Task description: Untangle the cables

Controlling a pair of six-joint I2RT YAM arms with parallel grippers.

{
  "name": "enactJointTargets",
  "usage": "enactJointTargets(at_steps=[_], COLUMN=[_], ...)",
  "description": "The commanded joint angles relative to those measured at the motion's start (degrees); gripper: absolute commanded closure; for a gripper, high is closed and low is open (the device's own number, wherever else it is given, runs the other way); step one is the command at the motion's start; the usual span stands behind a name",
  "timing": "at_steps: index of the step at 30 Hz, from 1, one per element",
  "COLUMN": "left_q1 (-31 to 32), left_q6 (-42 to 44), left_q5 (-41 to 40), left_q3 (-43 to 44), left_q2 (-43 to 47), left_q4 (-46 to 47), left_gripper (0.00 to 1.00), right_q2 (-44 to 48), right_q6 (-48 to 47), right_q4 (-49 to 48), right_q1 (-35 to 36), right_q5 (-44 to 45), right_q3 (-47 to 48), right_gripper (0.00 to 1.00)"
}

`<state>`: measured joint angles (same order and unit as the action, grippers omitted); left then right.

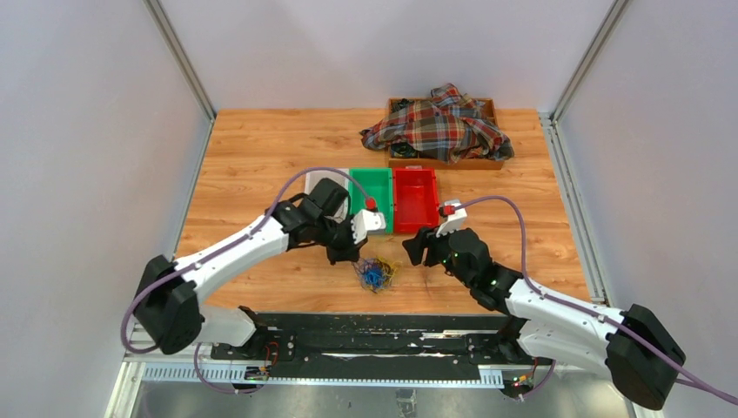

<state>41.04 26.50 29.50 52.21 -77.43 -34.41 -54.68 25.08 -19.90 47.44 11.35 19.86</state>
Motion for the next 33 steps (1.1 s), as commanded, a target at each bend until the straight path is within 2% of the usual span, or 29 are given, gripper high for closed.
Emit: enactJointTargets(at_steps=[1, 9, 16, 28, 33], left_q1=[0.4, 0.4, 0.3, 0.4, 0.3], left_q6=[-2.7, -10.8, -16.8, -17.3, -15.0], left_q5=[-3.3, -7.0, -10.9, -3.8, -0.8], left_q3=[8.1, 14.6, 17.4, 19.2, 20.3], left_q2=[6.5, 9.4, 10.6, 10.8, 10.7], left_q4=[-9.5, -15.6, -15.8, -18.1, -19.8], left_gripper=[0.99, 0.99, 0.99, 0.99, 0.99], right_q2=[1.0, 0.9, 0.6, -6.7, -11.1], right_q6=[-1.3, -5.5, -12.0, -16.2, -18.0], right_q4=[-3.4, -8.1, -10.4, -14.2, -16.7], right_q1=[-0.7, 2.1, 10.2, 15.2, 15.9], right_q5=[-4.6, -10.8, -9.5, -8.1, -4.6], right_q3=[2.2, 6.1, 9.2, 14.0, 14.9], right_gripper=[0.39, 0.31, 0.27, 0.27, 0.26])
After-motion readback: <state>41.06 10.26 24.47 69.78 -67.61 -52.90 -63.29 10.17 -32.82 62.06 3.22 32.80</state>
